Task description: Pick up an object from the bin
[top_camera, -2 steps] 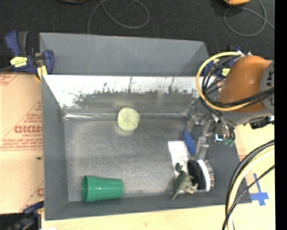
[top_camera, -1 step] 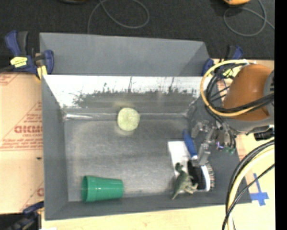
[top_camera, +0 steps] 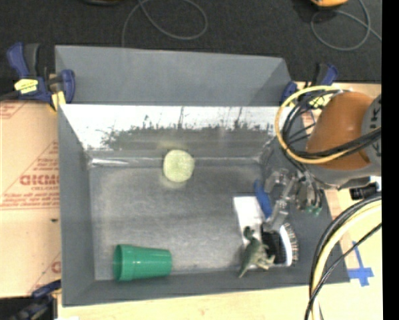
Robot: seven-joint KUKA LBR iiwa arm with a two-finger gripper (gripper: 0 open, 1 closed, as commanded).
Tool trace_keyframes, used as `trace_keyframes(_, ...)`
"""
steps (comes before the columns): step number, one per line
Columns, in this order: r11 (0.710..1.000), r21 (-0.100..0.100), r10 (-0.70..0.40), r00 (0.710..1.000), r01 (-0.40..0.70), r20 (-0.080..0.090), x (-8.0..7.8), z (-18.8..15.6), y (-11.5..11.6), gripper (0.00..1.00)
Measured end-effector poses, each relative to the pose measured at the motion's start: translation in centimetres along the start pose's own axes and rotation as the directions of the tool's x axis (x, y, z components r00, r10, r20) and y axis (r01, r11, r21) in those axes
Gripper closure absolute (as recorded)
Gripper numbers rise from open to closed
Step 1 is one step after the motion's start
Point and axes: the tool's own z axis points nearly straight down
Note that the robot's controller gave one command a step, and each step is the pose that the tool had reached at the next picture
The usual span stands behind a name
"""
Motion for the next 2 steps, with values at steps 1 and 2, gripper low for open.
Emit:
trace_keyframes(1, 0.941, -0.002, 0.340, 0.941, -0.340, 0.005, 1.8, 3.1, -0.5, 0.00)
trace_keyframes(2, 0.997, -0.007, -0.073, 0.997, 0.073, 0.011, 0.6, 4.6, 0.5, 1.00)
